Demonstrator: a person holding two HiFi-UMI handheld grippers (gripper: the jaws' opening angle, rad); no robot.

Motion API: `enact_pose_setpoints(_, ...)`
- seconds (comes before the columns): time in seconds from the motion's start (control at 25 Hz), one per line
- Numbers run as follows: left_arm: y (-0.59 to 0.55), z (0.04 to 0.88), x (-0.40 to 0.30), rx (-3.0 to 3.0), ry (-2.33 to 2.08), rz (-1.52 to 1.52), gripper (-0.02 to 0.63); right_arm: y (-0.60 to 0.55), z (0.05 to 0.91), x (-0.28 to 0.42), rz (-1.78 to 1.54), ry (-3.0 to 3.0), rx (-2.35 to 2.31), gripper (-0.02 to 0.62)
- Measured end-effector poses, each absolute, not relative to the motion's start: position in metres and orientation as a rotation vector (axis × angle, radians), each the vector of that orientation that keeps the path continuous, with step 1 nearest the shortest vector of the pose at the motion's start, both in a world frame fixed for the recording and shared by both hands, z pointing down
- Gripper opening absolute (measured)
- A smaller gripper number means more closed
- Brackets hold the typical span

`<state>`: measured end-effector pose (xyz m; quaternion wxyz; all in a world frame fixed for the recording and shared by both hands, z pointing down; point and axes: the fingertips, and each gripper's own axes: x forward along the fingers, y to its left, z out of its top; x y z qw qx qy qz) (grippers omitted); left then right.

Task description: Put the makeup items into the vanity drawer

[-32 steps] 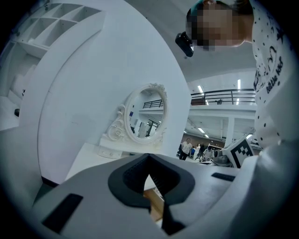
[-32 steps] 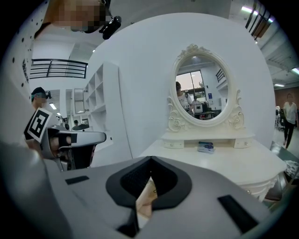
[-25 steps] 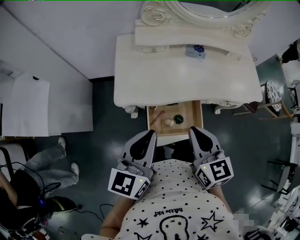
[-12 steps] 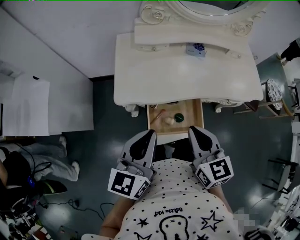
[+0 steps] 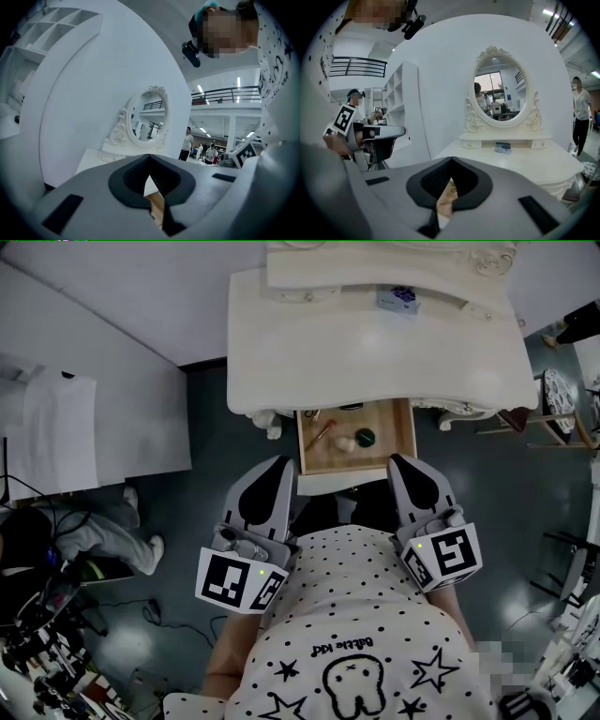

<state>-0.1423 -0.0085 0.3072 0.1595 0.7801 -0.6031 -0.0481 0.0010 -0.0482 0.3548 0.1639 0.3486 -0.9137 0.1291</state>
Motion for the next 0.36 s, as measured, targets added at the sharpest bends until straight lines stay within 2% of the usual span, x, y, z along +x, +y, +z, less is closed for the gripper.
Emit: enact_pose_setpoints(0.36,0.005,0.32,-0.161,2.174,-1.784,-0.114,-0.003,-0.041,0.366,0.001,0.361,-2.61,0.956,0.008)
